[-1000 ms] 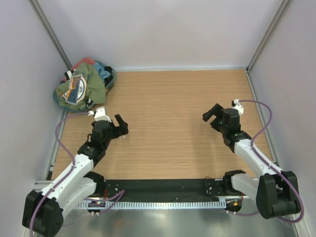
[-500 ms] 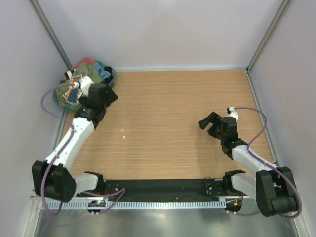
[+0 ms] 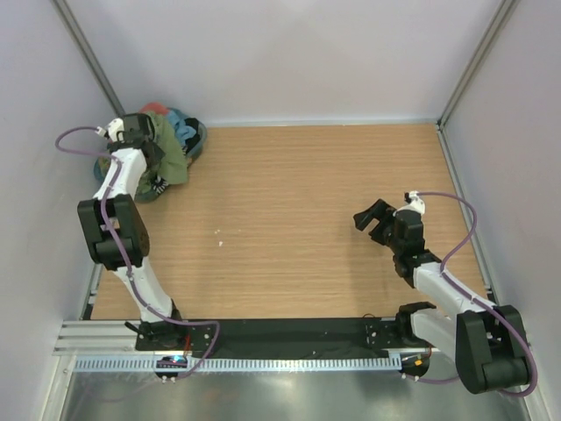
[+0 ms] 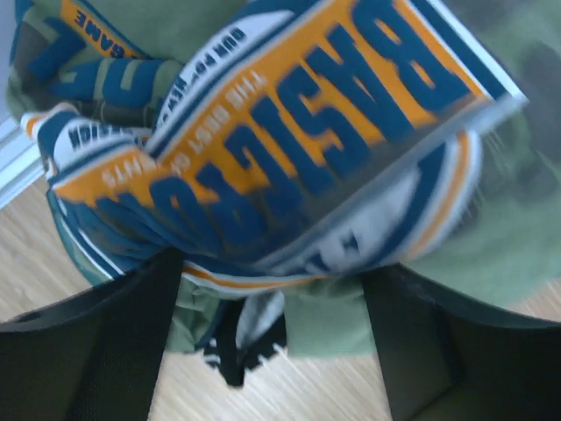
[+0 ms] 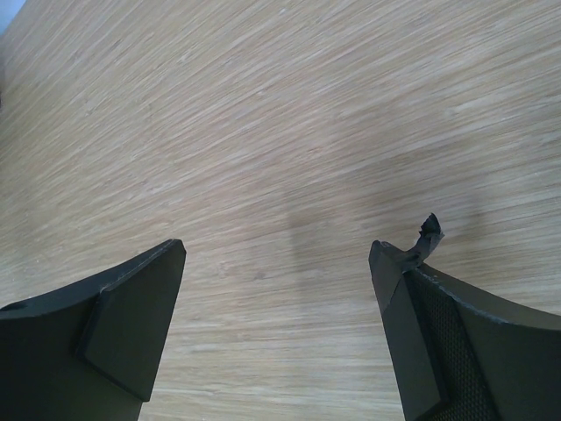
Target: Fold and stack the tank tops
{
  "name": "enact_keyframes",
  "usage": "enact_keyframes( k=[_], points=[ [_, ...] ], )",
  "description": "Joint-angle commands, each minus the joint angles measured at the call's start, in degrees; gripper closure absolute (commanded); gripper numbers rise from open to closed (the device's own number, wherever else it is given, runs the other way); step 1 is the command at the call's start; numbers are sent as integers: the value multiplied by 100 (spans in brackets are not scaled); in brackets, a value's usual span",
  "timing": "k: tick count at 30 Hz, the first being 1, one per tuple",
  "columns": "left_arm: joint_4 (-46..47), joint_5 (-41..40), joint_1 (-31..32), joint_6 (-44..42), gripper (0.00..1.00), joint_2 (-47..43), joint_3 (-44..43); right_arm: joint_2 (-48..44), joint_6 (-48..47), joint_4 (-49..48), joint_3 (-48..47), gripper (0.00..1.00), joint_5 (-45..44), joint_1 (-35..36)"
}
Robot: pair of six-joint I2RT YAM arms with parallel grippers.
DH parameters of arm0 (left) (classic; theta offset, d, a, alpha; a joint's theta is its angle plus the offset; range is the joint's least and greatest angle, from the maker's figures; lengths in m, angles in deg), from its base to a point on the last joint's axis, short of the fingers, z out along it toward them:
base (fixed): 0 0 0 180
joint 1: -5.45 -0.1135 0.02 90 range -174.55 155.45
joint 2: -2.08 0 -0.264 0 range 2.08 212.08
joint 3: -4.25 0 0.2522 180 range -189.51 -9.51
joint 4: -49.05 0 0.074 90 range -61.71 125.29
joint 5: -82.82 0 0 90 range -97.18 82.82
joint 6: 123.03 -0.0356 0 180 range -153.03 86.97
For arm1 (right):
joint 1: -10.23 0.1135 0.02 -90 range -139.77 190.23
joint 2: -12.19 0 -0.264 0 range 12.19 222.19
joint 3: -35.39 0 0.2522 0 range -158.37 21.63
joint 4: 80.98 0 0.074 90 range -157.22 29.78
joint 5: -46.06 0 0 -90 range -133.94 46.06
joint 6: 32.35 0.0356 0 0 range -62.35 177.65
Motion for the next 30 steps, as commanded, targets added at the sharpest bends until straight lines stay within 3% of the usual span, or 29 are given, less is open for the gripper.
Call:
enact_keyframes(
  k=[1, 3, 4, 7, 13, 19, 26, 29, 30],
  points=[
    [-187, 430, -216, 48, 33, 187, -246, -98, -71, -329, 12, 5, 4, 34],
    [-152, 509, -216, 74, 61, 179, -238, -71, -71, -321, -5, 5, 21, 34],
    [-143, 561, -190, 92, 100, 109, -151, -71, -71, -303, -14, 5, 12, 34],
    [128, 255, 20, 40, 100, -628, 331, -63, -71, -294, -32, 5, 12, 43],
    [445, -379, 1057, -215, 100, -2586, 957, 69, -89, -294, -76, 5, 56, 34],
    [631, -589, 2024, -549, 100, -3941, 731, 17, -133, -268, -94, 5, 74, 34],
    [665, 867, 2560, -32, 100, -4471, 571, -106, -168, -171, -120, 5, 21, 43],
    [876, 940, 3332, 232, 100, -4262, 799, -194, -194, -101, -111, 5, -31, 34],
    [972, 766, 3883, 250, 100, -4147, 878, -247, -194, -92, -111, 5, -32, 43]
  ],
)
